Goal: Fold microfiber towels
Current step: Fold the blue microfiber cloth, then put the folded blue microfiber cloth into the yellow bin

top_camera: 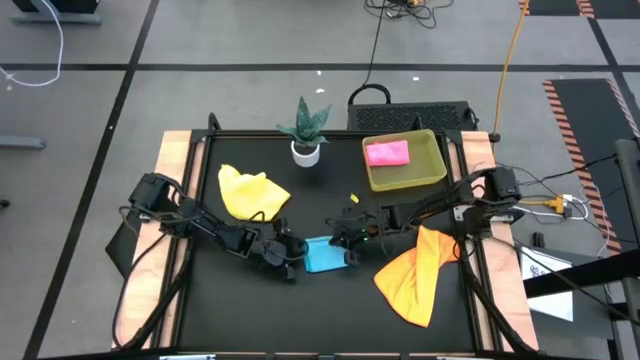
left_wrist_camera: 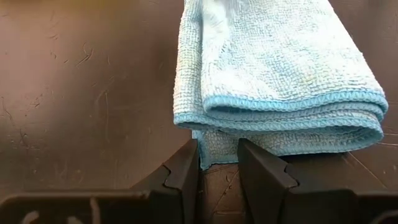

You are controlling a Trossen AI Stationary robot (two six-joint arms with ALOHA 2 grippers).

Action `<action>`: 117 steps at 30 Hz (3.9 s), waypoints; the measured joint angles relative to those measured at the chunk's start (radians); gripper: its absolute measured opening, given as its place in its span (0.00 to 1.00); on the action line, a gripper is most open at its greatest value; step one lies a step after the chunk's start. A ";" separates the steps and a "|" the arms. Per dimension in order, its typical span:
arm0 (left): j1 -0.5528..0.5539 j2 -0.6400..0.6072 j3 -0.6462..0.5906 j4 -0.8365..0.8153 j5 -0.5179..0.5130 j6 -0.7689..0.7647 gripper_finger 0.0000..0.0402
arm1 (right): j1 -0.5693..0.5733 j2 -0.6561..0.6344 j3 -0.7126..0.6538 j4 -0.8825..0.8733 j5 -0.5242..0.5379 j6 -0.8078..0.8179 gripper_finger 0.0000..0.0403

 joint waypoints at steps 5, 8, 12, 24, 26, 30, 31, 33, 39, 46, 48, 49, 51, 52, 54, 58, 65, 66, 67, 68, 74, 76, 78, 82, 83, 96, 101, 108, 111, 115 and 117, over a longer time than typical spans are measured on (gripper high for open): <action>0.000 0.000 0.000 -0.001 0.000 0.000 0.29 | 0.000 -0.006 -0.062 0.009 0.182 0.103 0.01; 0.000 0.000 0.000 -0.001 0.000 0.000 0.29 | 0.000 -0.007 -0.083 0.009 0.197 0.145 0.02; 0.000 0.000 0.000 -0.001 0.000 0.000 0.29 | 0.010 -0.015 -0.091 0.012 0.202 0.149 0.00; 0.000 0.000 0.000 0.005 0.000 0.001 0.29 | 0.039 -0.021 -0.089 0.285 0.152 0.145 0.00; 0.000 0.000 0.000 0.014 0.000 0.006 0.29 | 0.046 0.029 -0.083 0.371 0.116 0.142 0.00; 0.001 0.000 0.000 0.023 -0.004 0.009 0.29 | 0.054 0.145 -0.019 0.426 0.111 0.115 0.00; 0.001 0.000 0.000 0.023 -0.008 0.012 0.29 | 0.053 0.173 0.003 0.425 0.110 0.108 0.00; 0.001 0.000 0.000 0.028 -0.011 0.015 0.29 | 0.049 0.227 0.041 0.424 0.111 0.091 0.00; 0.000 0.000 0.000 0.017 -0.083 0.016 0.29 | 0.032 0.302 0.084 0.404 0.115 0.093 0.00; -0.012 -0.043 0.000 0.000 -0.238 0.010 0.29 | 0.046 0.279 0.083 0.427 0.130 0.065 0.00; -0.018 -0.062 0.000 -0.007 -0.243 0.000 0.29 | 0.058 0.243 0.084 0.421 0.170 0.044 0.00; -0.021 -0.067 0.000 0.007 -0.245 -0.005 0.29 | 0.065 0.219 0.082 0.396 0.194 0.037 0.00; -0.027 -0.068 0.000 0.048 -0.245 -0.006 0.29 | 0.079 0.174 0.069 0.341 0.245 0.021 0.00; -0.029 -0.066 0.000 0.068 -0.236 -0.001 0.29 | 0.086 0.149 0.058 0.310 0.274 0.018 0.00; -0.032 -0.049 0.000 0.128 -0.201 0.010 0.29 | 0.099 0.093 0.028 0.265 0.326 0.023 0.00; -0.030 -0.002 0.000 0.203 -0.176 0.016 0.29 | 0.114 0.006 -0.069 0.266 0.355 0.090 0.00; 0.029 0.099 0.000 0.253 -0.156 -0.018 0.29 | 0.110 0.009 -0.255 0.411 0.396 0.226 0.00; 0.039 0.109 0.000 0.250 -0.150 -0.032 0.29 | 0.110 0.014 -0.275 0.414 0.422 0.241 0.00; 0.050 0.119 0.001 0.254 -0.136 -0.043 0.29 | 0.110 0.018 -0.290 0.414 0.441 0.256 0.00; 0.057 0.124 0.002 0.254 -0.120 -0.051 0.29 | 0.110 0.022 -0.298 0.416 0.457 0.269 0.00; 0.067 0.080 0.001 0.209 -0.045 -0.060 0.29 | 0.116 0.018 -0.311 0.412 0.460 0.245 0.00; 0.055 0.038 -0.001 0.166 -0.028 -0.060 0.29 | 0.119 -0.009 -0.312 0.403 0.461 0.226 0.00; 0.040 -0.004 -0.001 0.151 -0.022 -0.060 0.29 | 0.125 -0.040 -0.312 0.409 0.462 0.225 0.00; 0.009 -0.041 0.000 0.175 -0.018 -0.041 0.29 | 0.150 -0.080 -0.312 0.447 0.432 0.198 0.00; 0.003 -0.040 0.000 0.199 0.002 -0.025 0.29 | 0.155 -0.081 -0.312 0.468 0.402 0.184 0.00; 0.025 0.001 -0.001 0.072 0.137 -0.030 0.29 | 0.159 0.083 -0.275 0.490 0.223 0.179 0.00; 0.025 -0.033 -0.001 0.031 0.140 -0.065 0.29 | 0.177 0.042 -0.278 0.442 0.223 0.105 0.00; 0.025 -0.068 0.000 0.168 0.139 -0.054 0.29 | 0.213 -0.048 -0.248 0.446 0.219 0.013 0.05; 0.044 -0.051 0.002 0.242 0.139 -0.026 0.29 | 0.235 -0.031 -0.190 0.422 0.204 -0.040 0.12; 0.089 -0.034 0.001 0.246 0.135 -0.014 0.29 | 0.251 0.027 -0.097 0.343 0.199 -0.130 0.25; 0.113 -0.022 0.001 0.230 0.135 -0.010 0.29 | 0.251 0.050 -0.054 0.281 0.203 -0.165 0.32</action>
